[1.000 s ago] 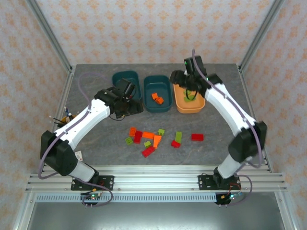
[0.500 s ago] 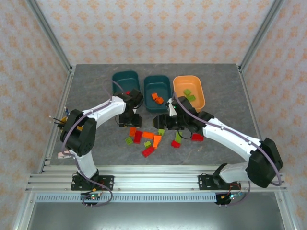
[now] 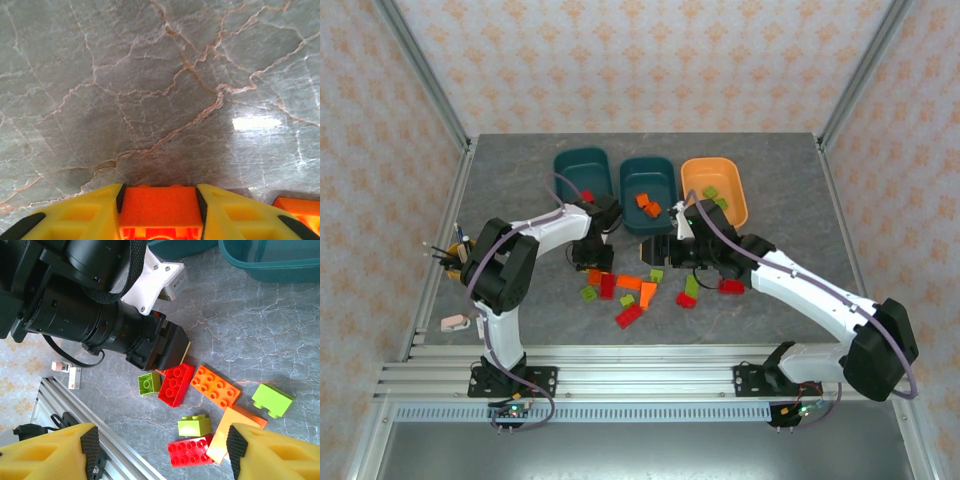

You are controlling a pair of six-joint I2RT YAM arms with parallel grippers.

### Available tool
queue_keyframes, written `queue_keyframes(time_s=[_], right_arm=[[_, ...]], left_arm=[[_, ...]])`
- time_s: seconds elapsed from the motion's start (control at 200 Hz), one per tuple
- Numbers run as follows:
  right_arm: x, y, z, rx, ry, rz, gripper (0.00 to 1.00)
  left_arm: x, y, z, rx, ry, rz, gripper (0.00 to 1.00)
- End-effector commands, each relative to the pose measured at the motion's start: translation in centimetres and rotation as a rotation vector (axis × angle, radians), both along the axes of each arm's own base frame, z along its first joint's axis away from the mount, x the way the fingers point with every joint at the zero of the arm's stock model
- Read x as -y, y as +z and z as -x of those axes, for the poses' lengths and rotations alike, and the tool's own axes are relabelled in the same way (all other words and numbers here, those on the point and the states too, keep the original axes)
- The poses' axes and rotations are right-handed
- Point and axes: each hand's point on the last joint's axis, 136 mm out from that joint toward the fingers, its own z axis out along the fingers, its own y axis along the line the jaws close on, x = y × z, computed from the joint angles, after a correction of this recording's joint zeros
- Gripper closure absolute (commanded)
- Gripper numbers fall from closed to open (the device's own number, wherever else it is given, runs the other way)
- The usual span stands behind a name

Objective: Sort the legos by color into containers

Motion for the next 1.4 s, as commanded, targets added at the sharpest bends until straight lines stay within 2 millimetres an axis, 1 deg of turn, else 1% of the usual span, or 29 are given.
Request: queue_keyframes(time_s=[0.0,0.1,0.18,0.23,0.285,0.38,0.435,0.52,0.61,0.62,0.631,0.726,0.806,0.921,0.971,1.081,1.106,1.161,1.211,1.266,1.296,1.336,1.396], right_arm=[[-0.6,0.5,-0.7,0.014,-0.01,-0.009,0.3],[-0.9,0.3,-1.0,0.01,-0.008,-0.006,0.31],[-0.8,0.4,-1.2,0.013,-0.016,0.002,0.32],[-0.5,0.6,-1.4,0.026,-0.032,0.017,0.33],[0.3,1.1,-1.9,0.058,-0.068,0.042,0.34],[2.5,3.0,-3.4,0.147,-0.201,0.069,0.34],[3.7,4.0,-4.3,0.195,-0.282,0.067,0.34],[4.8,5.2,-5.6,0.232,-0.366,0.055,0.34],[5.6,6.0,-7.2,0.243,-0.434,0.043,0.34],[5.7,6.1,-7.4,0.245,-0.442,0.039,0.34],[5.7,6.2,-7.6,0.245,-0.45,0.034,0.34],[6.3,6.8,-9.7,0.244,-0.515,-0.043,0.33],[6.8,7.4,-11.2,0.233,-0.562,-0.111,0.31],[7.6,8.1,-12.9,0.21,-0.61,-0.161,0.3],[7.7,8.3,-13.4,0.202,-0.618,-0.17,0.3],[7.9,8.2,-13.6,0.19,-0.616,-0.163,0.3],[7.9,8.1,-13.6,0.186,-0.614,-0.161,0.3],[7.9,7.8,-13.4,0.175,-0.608,-0.154,0.3],[7.8,7.5,-13.2,0.167,-0.598,-0.147,0.3],[7.9,7.2,-12.9,0.157,-0.594,-0.138,0.3],[7.9,7.0,-12.8,0.155,-0.59,-0.134,0.3],[7.9,6.9,-12.6,0.153,-0.585,-0.126,0.3],[8.0,6.7,-12.4,0.15,-0.571,-0.109,0.3]], left_arm=[[-0.5,-0.8,0.6,-0.013,0.018,-0.001,0.64],[-0.8,-0.8,0.6,-0.002,0.027,-0.017,0.69],[-1.2,0.4,0.0,0.033,0.036,-0.039,0.71],[-1.3,1.9,-0.6,0.069,0.045,-0.045,0.71],[-1.1,4.1,-1.6,0.11,0.058,-0.038,0.71],[0.1,8.2,-3.7,0.196,0.081,0.019,0.7],[1.0,10.3,-5.0,0.235,0.094,0.055,0.7],[2.4,12.6,-7.3,0.286,0.11,0.092,0.7],[3.8,14.3,-9.7,0.329,0.118,0.124,0.7],[4.0,13.7,-10.1,0.319,0.118,0.119,0.7],[4.2,13.6,-10.3,0.318,0.119,0.119,0.7],[5.7,13.3,-12.7,0.327,0.111,0.117,0.7],[6.7,12.4,-14.3,0.331,0.11,0.103,0.7],[7.4,10.7,-16.3,0.331,0.121,0.082,0.7],[7.4,9.5,-16.8,0.32,0.121,0.059,0.7],[7.3,7.5,-17.4,0.296,0.121,0.017,0.7],[7.4,7.1,-17.5,0.293,0.149,0.021,0.69],[7.6,6.5,-17.5,0.283,0.153,0.027,0.66],[7.7,6.3,-17.6,0.282,0.154,0.026,0.63],[7.8,6.5,-17.6,0.286,0.159,0.031,0.55],[7.8,6.6,-17.7,0.289,0.161,0.033,0.5],[7.8,7.2,-17.8,0.299,0.164,0.038,0.44],[7.8,8.3,-17.9,0.317,0.167,0.044,0.39]])
